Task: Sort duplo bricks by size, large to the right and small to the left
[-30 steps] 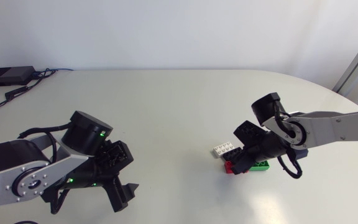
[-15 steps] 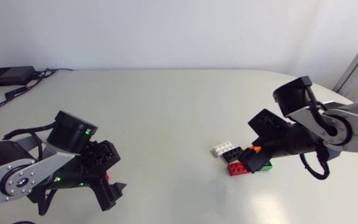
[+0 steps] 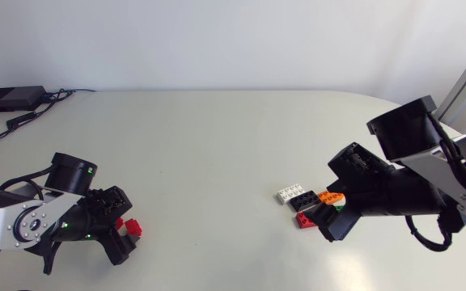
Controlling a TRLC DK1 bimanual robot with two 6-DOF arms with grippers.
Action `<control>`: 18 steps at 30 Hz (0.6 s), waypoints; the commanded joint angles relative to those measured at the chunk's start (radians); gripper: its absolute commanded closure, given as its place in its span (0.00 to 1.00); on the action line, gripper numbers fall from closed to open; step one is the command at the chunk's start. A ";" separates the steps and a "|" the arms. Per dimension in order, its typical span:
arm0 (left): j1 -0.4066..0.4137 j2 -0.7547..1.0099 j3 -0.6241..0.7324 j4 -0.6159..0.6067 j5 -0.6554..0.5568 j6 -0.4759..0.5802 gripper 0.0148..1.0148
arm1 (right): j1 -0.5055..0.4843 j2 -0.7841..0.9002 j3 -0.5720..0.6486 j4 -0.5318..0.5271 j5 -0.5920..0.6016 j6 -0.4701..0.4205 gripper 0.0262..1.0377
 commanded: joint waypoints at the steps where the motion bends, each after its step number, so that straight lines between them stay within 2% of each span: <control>1: 0.052 0.044 0.000 0.015 0.016 0.064 0.03 | 0.005 -0.016 -0.048 -0.013 0.002 0.015 0.03; 9: 0.083 0.035 0.006 0.030 0.027 0.078 0.03 | 0.005 -0.059 -0.074 -0.019 0.003 0.010 0.03; 15: 0.074 -0.116 0.022 -0.053 0.093 0.052 0.03 | 0.005 -0.063 -0.075 -0.027 0.005 0.009 0.04; 18: 0.081 -0.137 0.029 -0.074 0.094 0.051 0.03 | 0.005 -0.065 -0.077 -0.027 0.003 0.009 0.04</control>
